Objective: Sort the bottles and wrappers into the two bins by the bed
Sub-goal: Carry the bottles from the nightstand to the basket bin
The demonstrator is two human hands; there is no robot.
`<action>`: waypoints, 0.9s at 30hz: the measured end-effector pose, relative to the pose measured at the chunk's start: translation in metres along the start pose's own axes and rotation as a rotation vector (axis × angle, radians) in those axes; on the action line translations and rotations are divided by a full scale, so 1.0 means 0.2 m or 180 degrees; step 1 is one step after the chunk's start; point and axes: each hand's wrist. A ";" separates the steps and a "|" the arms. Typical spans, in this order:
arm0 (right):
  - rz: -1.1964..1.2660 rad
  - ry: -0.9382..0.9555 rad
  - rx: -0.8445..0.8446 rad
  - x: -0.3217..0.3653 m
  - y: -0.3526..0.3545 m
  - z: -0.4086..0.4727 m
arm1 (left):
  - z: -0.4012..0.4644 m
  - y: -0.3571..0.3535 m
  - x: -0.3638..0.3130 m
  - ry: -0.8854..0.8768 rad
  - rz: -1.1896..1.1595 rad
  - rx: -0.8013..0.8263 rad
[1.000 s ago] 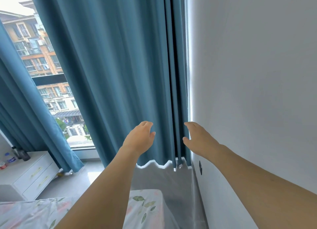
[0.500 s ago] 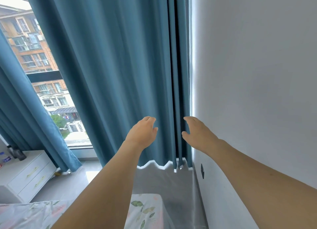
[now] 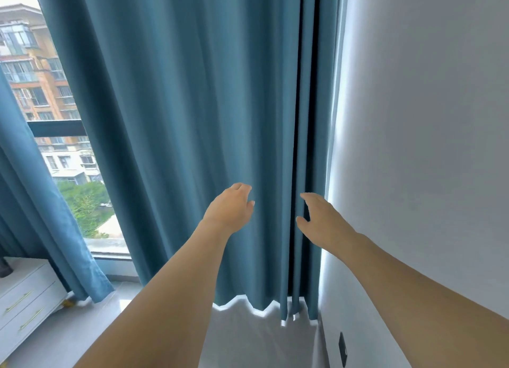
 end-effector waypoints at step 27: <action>0.0235 0.0960 0.0865 -0.15 -1.25 1.95 | 1.38 -0.99 0.98 0.1243 0.0136 0.0067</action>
Point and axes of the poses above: each hand's wrist, its own z-axis towards the middle knuckle, its own y-axis out of the back of the hand, x = y × z, and after that the axes turned 14 degrees about -x, right-handed
